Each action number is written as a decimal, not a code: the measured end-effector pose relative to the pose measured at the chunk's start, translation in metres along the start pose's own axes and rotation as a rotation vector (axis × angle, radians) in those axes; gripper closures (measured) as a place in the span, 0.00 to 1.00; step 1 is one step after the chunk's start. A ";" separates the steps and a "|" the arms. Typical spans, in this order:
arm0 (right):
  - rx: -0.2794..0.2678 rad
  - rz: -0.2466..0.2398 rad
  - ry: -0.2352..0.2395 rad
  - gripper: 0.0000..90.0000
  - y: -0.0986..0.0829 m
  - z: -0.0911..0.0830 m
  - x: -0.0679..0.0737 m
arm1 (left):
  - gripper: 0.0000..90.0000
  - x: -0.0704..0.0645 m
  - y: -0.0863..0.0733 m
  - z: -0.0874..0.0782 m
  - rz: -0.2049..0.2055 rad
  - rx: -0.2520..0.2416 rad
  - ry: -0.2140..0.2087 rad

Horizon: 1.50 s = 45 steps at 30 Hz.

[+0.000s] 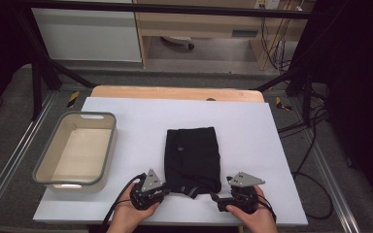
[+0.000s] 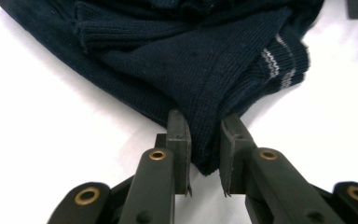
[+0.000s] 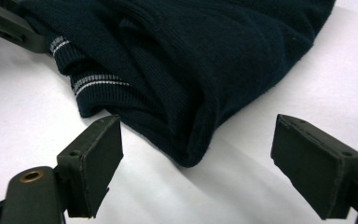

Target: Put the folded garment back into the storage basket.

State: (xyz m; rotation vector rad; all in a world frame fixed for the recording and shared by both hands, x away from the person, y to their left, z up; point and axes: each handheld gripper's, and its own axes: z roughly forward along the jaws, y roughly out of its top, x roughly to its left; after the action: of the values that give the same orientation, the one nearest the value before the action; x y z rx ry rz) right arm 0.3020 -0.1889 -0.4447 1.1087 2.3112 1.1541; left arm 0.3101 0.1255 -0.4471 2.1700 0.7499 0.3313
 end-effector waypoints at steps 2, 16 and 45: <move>0.003 -0.001 0.003 0.19 0.001 -0.001 0.004 | 0.85 -0.005 -0.003 -0.007 0.006 0.004 -0.004; 0.095 -0.055 0.001 0.28 -0.006 0.018 0.034 | 0.47 -0.015 -0.022 -0.020 -0.010 0.010 0.072; 0.038 -0.083 0.002 0.89 -0.007 0.018 0.032 | 0.12 0.027 0.040 -0.030 -0.077 -0.134 0.206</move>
State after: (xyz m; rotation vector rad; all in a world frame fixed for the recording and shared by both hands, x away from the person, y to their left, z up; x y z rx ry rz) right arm 0.2886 -0.1572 -0.4600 1.0150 2.3655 1.0858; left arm 0.3334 0.1399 -0.3976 1.9949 0.8969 0.5549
